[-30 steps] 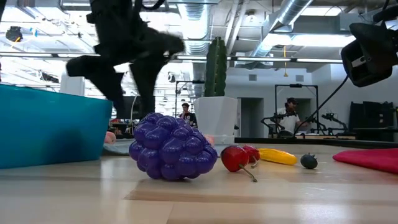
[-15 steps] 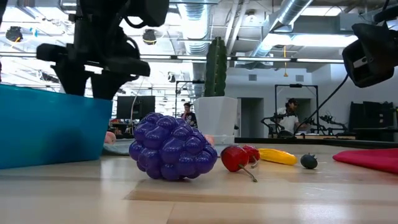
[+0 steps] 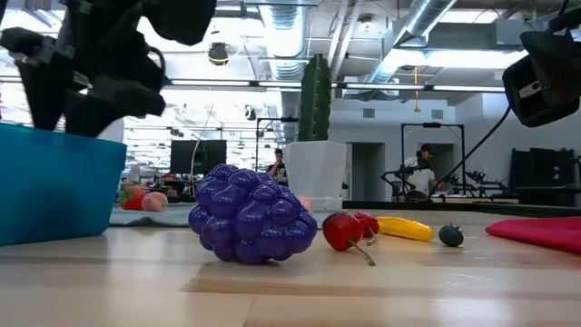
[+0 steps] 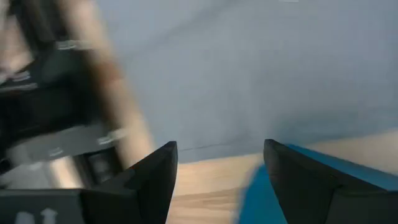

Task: Pick and placing Produce into tupperware
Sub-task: Adjust the blue bin, then put the peach into the blue bin

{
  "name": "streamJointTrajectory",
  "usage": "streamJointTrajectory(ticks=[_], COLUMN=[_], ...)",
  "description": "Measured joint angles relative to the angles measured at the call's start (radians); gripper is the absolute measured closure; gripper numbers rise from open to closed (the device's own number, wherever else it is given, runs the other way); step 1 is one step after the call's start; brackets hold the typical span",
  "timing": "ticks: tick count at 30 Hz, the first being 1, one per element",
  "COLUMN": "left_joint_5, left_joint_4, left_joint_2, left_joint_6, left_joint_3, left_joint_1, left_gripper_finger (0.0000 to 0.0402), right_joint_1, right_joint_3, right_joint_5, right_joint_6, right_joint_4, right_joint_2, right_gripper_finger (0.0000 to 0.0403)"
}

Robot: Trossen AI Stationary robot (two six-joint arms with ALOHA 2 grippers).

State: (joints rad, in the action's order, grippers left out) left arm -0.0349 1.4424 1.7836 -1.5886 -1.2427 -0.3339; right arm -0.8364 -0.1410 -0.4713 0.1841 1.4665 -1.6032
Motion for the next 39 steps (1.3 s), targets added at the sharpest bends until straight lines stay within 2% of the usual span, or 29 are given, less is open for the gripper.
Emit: streamJointTrajectory(ticks=[8, 10, 14, 25, 28, 32, 39], left_joint_5=[0.048, 0.019, -0.109, -0.205, -0.189, -0.184, -0.182], left_joint_4=[0.056, 0.061, 0.052, -0.065, -0.138, -0.204, -0.182], left_joint_2=[0.000, 0.000, 0.000, 0.000, 0.000, 0.000, 0.000], left_joint_6=[-0.013, -0.006, 0.025, 0.556, 0.671, 0.785, 0.904], left_joint_3=[-0.001, -0.002, -0.014, -0.020, -0.020, -0.020, -0.021], left_joint_1=[-0.043, -0.046, -0.037, 0.117, 0.161, 0.233, 0.334], left_gripper_finger=[0.0171, 0.0171, 0.0171, 0.0171, 0.0171, 0.0171, 0.0171], right_joint_1=[0.000, 0.000, 0.001, 0.014, 0.014, 0.014, 0.011], right_joint_3=[0.000, 0.000, 0.000, 0.000, 0.000, 0.000, 0.000], right_joint_5=[0.000, 0.000, 0.000, 0.000, 0.000, 0.000, 0.003], right_joint_6=[0.000, 0.000, -0.001, 0.000, 0.000, 0.000, 0.010], right_joint_4=[0.000, 0.000, 0.000, 0.000, -0.001, -0.008, -0.008], right_joint_2=[0.000, 0.000, 0.000, 0.000, 0.000, 0.000, 0.000], right_gripper_finger=[0.0138, 0.0138, 0.0138, 0.0138, 0.0138, 0.0138, 0.0138])
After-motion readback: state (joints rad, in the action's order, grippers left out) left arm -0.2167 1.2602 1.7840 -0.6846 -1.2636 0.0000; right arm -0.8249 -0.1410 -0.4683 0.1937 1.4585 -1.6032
